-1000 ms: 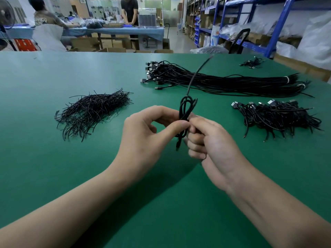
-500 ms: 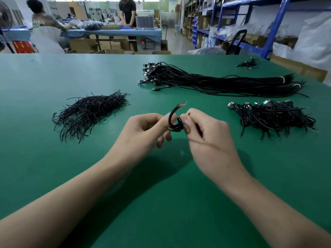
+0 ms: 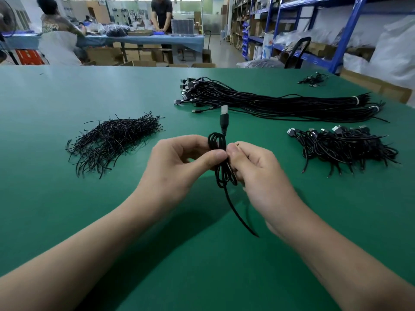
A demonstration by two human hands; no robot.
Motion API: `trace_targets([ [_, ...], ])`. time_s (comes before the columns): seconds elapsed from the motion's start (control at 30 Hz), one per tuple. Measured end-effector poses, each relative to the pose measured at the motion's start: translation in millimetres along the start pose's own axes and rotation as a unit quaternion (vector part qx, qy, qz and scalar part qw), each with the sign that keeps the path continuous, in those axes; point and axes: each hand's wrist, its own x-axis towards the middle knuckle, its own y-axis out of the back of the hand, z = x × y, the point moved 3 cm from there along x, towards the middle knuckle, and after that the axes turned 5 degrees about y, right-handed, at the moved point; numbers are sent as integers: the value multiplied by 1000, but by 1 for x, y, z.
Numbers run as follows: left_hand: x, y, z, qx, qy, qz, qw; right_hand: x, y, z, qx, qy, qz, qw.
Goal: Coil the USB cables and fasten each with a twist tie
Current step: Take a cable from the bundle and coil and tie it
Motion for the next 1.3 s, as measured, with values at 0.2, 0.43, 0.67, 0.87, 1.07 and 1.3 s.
trace_targets([
  [0.2,-9,6,16,322,-348,96,875,-6,-4,3,221,-169,-68,958],
  [0.43,-2,4,15,315,-334,75,885,-4,5,-2,95,-98,-21,990],
  [0.67,0,-1,-10,6,92,-61,994,-4,8,-14,-184,156,64,969],
  [0.87,-1,1,-5,21,17,-2,1000,0,8,-5,-90,71,26,993],
  [1.07,-6,8,16,319,-321,84,888,-3,2,5,246,-171,-66,952],
  [1.3,-4,7,20,401,-403,91,818,0,5,7,169,-165,-50,970],
])
